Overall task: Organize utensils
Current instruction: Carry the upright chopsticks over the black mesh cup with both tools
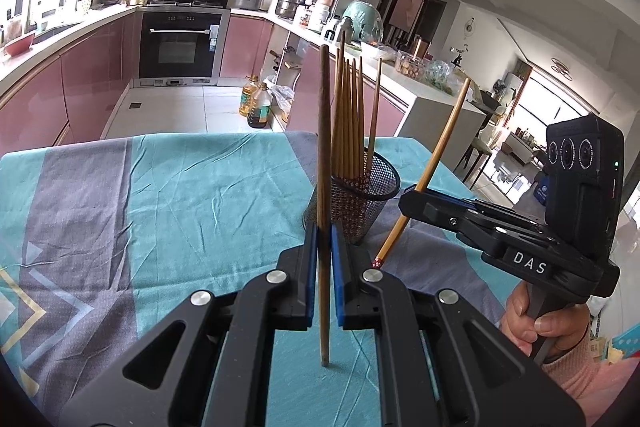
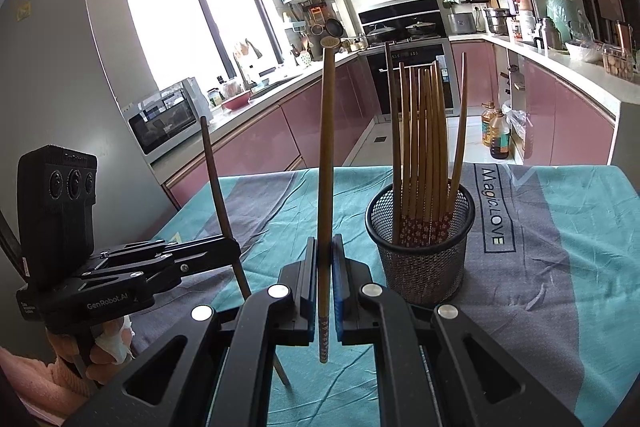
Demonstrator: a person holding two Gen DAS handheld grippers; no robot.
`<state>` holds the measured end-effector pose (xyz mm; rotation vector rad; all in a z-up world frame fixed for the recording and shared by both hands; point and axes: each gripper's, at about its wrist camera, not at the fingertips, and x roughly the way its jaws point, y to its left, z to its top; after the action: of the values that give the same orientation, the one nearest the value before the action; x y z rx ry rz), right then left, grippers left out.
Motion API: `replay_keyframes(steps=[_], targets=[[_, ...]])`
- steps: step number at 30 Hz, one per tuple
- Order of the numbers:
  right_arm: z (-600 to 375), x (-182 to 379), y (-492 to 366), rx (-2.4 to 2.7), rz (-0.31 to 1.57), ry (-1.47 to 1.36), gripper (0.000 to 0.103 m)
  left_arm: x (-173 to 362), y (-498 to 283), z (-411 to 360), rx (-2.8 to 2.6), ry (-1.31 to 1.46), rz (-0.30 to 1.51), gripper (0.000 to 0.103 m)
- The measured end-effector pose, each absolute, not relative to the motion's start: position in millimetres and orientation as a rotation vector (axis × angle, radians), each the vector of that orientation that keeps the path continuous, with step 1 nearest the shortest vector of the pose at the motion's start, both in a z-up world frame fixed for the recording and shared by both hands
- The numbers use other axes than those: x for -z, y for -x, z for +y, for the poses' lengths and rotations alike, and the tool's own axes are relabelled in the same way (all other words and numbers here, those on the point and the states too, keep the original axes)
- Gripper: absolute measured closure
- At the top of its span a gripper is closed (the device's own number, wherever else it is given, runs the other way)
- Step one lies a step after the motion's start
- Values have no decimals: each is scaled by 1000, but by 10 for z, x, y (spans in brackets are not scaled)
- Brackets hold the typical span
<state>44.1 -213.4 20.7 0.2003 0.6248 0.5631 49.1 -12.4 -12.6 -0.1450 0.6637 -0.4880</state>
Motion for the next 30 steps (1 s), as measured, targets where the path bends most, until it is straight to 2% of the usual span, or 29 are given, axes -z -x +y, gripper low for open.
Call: replay_keyframes(steps=[30], targets=[[-2327,-385,-480,-544,584,-198,97,37,-610,-223,523,128,651,95]])
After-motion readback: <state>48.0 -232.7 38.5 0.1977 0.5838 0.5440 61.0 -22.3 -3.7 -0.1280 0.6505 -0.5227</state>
